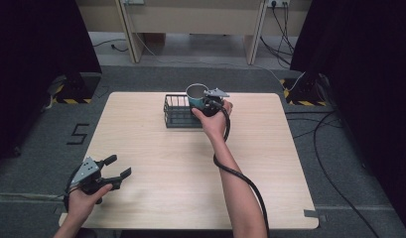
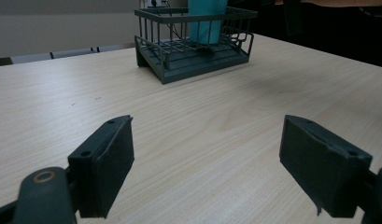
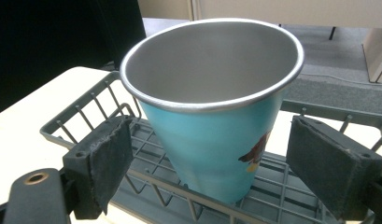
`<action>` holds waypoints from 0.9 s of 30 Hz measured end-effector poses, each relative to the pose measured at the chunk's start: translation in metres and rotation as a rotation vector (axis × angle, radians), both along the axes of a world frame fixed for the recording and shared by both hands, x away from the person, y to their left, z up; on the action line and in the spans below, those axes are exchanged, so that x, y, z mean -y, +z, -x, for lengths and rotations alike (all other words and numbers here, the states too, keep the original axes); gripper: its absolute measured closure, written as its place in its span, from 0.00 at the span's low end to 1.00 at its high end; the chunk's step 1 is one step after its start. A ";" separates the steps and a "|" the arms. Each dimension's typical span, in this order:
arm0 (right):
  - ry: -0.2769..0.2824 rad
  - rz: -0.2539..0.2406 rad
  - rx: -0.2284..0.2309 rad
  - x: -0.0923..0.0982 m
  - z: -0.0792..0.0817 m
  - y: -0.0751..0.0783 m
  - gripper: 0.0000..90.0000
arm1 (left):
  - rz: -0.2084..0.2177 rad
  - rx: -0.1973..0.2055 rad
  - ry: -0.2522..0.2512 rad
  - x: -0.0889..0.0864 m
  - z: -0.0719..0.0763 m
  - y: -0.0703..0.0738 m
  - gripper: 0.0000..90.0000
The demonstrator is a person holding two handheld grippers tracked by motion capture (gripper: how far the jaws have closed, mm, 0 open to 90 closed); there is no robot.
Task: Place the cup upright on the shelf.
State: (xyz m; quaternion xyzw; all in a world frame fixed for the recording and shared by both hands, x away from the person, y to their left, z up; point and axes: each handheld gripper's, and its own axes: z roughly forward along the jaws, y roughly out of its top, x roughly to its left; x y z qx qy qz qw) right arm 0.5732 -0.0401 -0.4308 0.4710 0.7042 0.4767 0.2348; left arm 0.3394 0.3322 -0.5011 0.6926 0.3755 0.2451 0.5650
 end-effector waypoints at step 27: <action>0.021 0.000 0.039 0.029 0.038 0.016 0.17 | -0.008 -0.001 0.001 0.001 0.000 0.000 0.19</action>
